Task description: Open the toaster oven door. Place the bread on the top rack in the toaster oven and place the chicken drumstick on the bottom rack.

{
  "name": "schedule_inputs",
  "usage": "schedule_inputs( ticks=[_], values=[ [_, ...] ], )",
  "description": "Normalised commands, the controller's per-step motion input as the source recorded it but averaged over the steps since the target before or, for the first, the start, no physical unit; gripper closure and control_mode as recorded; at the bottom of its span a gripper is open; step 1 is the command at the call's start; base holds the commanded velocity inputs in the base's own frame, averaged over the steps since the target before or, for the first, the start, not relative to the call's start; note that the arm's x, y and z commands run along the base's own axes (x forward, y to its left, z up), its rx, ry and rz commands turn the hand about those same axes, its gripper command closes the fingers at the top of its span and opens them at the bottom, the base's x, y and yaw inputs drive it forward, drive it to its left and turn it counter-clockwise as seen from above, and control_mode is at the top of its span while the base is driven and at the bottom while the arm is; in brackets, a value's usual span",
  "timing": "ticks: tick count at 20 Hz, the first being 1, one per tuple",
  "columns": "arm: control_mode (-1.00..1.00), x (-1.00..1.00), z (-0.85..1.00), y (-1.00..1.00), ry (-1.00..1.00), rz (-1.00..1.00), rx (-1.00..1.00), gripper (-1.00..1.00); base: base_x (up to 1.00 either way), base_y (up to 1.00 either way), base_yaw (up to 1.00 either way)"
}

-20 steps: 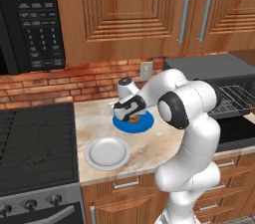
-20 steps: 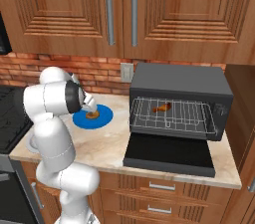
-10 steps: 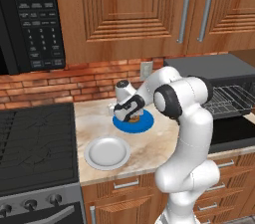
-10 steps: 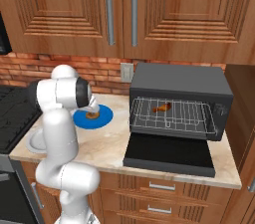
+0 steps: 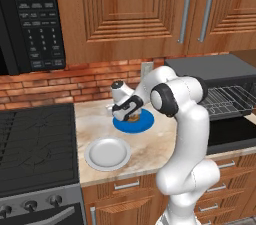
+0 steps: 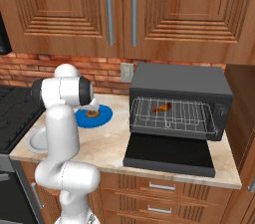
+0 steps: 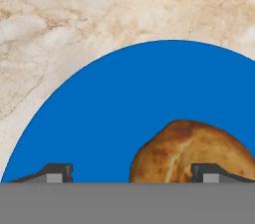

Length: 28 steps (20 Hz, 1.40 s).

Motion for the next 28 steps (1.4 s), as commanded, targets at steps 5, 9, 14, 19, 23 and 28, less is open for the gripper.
schedule_inputs(
  ticks=[5, 9, 14, 19, 23, 28],
  values=[
    [-1.00, 0.02, -0.11, 0.00, 0.00, 0.00, -0.02, -1.00, 0.00, 0.00, 0.00],
    [-1.00, -0.02, 0.00, -0.01, 0.00, 0.00, 0.00, -1.00, 0.00, 0.00, 0.00],
    [-1.00, -0.06, 0.00, -0.04, 0.00, 0.00, 0.00, -1.00, 0.00, 0.00, 0.00],
    [-1.00, -0.02, 0.01, -0.07, 0.00, 0.00, 0.00, -1.00, 0.00, 0.00, 0.00],
    [-1.00, -0.08, 0.02, -0.17, 0.00, 0.00, 0.01, -1.00, 0.00, 0.00, 0.00],
    [-1.00, -0.12, 0.00, -0.17, 0.00, 0.00, 0.03, -1.00, 0.00, 0.00, 0.00]
  ],
)
